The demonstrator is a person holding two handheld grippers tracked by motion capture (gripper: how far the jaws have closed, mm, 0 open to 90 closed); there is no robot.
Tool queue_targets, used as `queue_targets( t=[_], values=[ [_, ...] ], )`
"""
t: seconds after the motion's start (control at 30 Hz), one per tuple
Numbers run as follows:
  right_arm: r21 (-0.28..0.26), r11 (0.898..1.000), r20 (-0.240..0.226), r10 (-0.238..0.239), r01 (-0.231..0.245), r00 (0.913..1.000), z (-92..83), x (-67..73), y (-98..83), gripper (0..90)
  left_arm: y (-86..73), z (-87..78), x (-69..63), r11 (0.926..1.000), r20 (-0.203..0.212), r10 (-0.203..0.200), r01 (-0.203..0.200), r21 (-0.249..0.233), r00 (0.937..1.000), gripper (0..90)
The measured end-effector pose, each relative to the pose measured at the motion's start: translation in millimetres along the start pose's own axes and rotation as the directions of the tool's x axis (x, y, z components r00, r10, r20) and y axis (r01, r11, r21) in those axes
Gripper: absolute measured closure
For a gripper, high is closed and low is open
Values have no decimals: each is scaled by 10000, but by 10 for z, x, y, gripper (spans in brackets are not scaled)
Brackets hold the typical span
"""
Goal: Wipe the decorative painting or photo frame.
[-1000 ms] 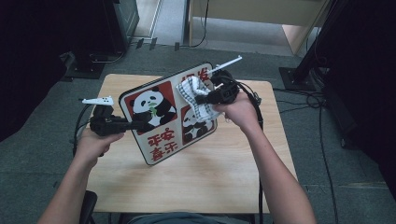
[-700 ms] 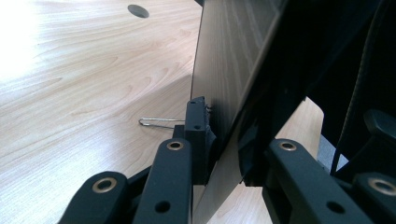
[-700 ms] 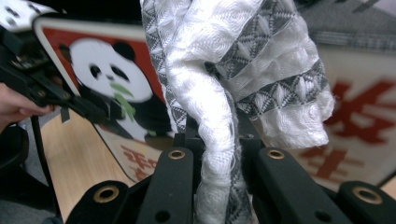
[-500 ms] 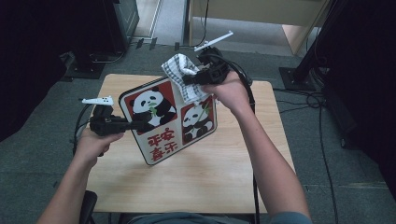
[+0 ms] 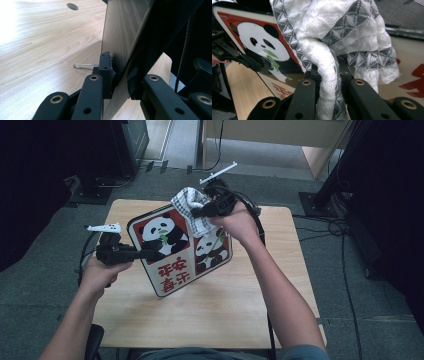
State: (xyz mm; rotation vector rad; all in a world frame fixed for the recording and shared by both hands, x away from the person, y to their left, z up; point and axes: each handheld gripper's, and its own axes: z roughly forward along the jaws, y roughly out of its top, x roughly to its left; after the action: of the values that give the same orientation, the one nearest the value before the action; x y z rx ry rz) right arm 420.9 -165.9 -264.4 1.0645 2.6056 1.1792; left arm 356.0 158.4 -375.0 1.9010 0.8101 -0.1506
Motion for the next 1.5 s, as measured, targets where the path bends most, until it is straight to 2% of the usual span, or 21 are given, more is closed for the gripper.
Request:
queue_targets(
  t=[0.53,1.3,1.4,1.5],
  values=[
    [-85,9998,-238,170,-172,9996,79,-53,-204,820,1,-2,10,10000,62,-1,1,26,10000,775],
    [131,9992,-518,394,-388,9979,308,-100,-520,820,10,-5,19,9997,145,-196,194,146,9997,770],
    [96,9990,-515,450,-445,9977,327,-104,-547,820,15,-2,-5,9998,-23,-18,19,181,10000,778],
    [-51,9991,-393,407,-409,9984,339,-100,-575,820,15,2,-3,9998,41,-46,45,188,10000,776]
  ],
)
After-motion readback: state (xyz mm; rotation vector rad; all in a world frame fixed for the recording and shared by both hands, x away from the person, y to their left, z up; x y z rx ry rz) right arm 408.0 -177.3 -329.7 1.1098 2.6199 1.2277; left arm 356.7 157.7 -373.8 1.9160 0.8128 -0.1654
